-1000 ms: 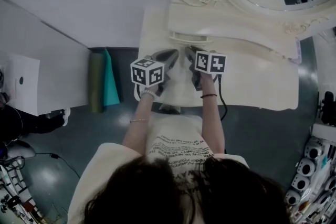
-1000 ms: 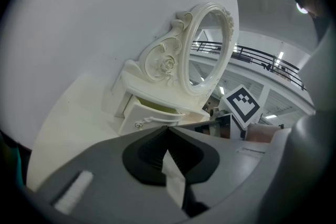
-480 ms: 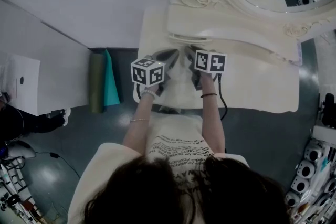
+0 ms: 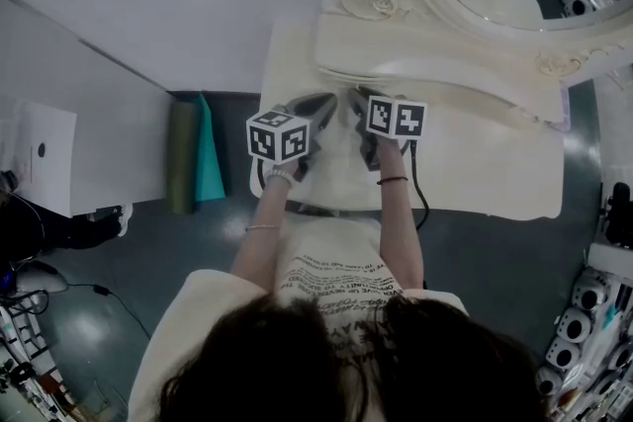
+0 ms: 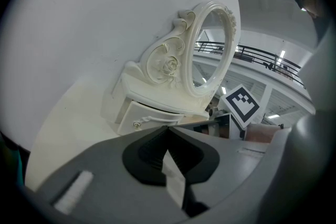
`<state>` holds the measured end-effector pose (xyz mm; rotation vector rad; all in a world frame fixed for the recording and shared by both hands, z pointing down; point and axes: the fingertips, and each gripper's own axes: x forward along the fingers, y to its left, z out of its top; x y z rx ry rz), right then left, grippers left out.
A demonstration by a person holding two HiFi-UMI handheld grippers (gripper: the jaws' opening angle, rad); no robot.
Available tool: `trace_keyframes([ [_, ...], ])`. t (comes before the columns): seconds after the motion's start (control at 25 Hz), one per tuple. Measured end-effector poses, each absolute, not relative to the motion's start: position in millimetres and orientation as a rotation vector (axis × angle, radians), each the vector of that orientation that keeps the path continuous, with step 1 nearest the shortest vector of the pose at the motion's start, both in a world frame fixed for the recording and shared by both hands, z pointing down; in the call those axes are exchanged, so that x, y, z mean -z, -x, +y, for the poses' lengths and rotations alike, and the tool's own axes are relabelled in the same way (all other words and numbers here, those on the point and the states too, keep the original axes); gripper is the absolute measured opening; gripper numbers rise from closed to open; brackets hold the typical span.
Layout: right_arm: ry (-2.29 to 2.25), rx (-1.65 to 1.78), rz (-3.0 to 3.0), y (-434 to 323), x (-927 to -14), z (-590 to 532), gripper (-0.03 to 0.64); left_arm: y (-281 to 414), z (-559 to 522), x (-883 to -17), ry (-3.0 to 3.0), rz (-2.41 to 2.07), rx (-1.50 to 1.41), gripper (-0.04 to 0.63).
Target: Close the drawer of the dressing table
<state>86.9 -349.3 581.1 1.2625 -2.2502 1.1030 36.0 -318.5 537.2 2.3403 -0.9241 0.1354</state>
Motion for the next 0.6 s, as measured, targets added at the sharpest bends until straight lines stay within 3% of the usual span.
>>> trace_keyframes([
  [0.6,-1.251,-1.103,-2.267,-87.1,-582.3,-362.7,0.101,-36.3,-331.2,-539.7,-2.332,-0.943,-0.134,-0.009],
])
